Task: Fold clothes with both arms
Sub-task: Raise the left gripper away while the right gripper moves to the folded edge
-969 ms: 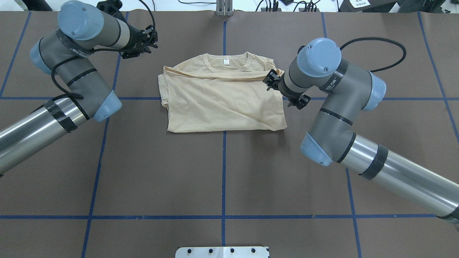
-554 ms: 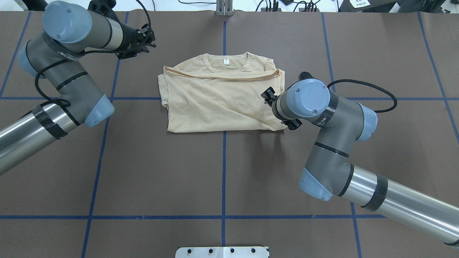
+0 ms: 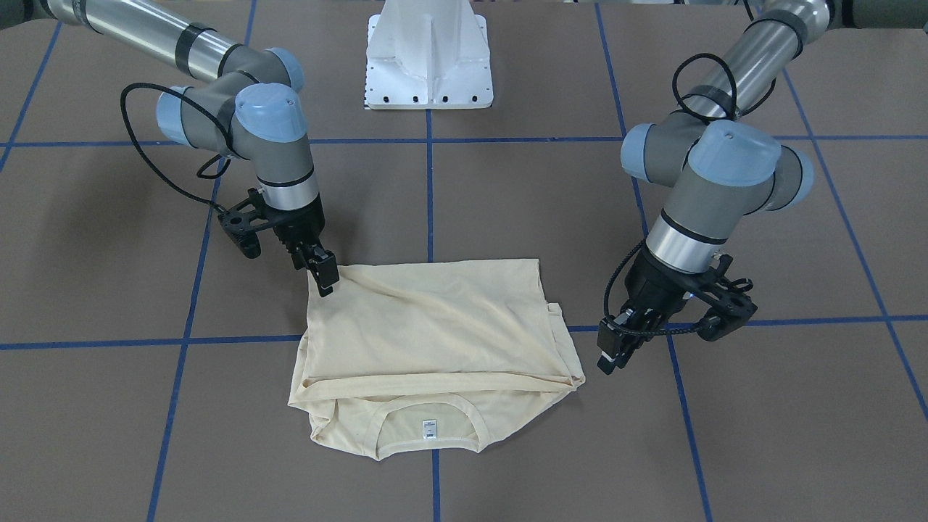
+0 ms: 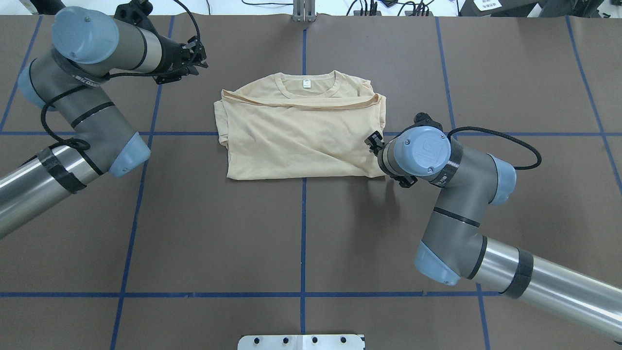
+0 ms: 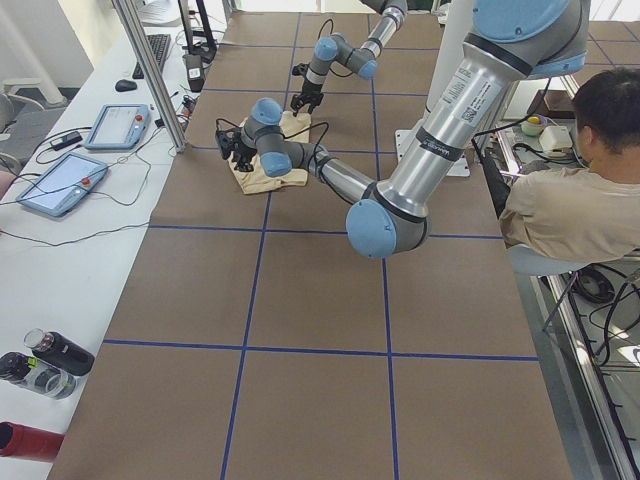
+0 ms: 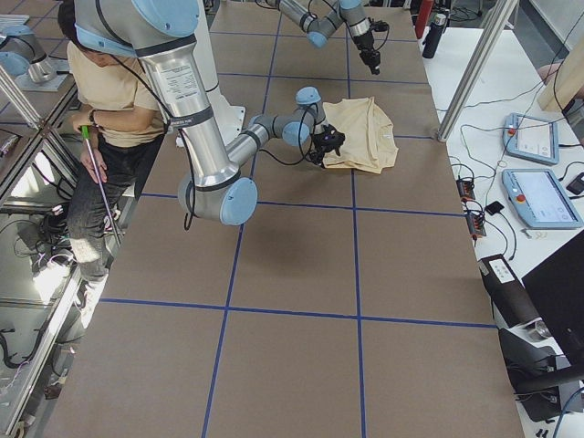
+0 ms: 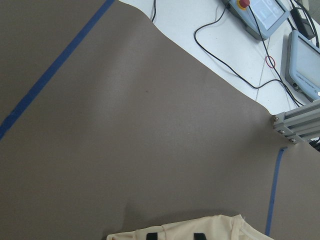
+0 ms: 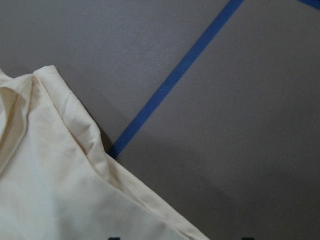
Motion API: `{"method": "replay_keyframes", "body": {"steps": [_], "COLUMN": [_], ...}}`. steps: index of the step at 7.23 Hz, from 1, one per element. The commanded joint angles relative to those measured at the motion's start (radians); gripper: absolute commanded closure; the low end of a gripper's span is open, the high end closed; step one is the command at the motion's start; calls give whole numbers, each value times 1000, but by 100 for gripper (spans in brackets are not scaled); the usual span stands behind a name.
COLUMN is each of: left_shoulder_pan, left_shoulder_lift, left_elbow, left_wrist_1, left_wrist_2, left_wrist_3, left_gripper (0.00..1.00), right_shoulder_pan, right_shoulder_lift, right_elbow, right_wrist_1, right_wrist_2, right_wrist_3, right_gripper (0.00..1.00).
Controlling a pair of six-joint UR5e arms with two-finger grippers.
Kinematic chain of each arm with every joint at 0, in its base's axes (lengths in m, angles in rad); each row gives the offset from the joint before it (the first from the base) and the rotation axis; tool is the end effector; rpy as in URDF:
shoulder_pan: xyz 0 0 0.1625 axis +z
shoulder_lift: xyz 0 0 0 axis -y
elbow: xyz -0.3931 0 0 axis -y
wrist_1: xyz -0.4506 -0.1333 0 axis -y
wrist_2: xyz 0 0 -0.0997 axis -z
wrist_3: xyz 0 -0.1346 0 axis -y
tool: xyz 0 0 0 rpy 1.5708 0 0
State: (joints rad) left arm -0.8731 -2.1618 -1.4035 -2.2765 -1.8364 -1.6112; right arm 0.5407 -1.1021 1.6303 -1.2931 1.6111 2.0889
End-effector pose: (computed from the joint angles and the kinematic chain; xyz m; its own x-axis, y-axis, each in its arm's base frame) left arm 0.4323 -0.6682 0.2690 0.2505 -0.3595 -0.8989 0.5976 0.7879 -0.1486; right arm -0.5625 -0.4868 0.3073 0.2734 0.7413 0.6130 -0.7192 0.5807 -0.3815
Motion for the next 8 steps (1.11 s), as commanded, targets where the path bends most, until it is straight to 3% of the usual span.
{"method": "replay_keyframes", "body": {"steps": [1,2,3,6,8], "left_shoulder_pan": [0,0,0,0,0], "left_shoulder_lift": [0,0,0,0,0], "left_elbow": [1,1,1,3,-3], "left_wrist_1": [-1,-1,0,-8,-12], "left_wrist_2": [-1,-1,-1,-1,-3], "left_wrist_3": [1,2,2,7,8], "left_gripper": [64,64,64,64,64], "right_shoulder_pan": [-8,-8,-8,-10,-121], "right_shoulder_lift": [-8,-7,-8,-42,-157], "right_elbow": [2,11,20,81,356], "right_wrist_1": [0,0,0,-2,-117], "right_wrist_2": [0,0,4,13,20], "right_wrist_3": [-3,5,5,-1,11], "right_gripper": [17,64,100,100,100]}}
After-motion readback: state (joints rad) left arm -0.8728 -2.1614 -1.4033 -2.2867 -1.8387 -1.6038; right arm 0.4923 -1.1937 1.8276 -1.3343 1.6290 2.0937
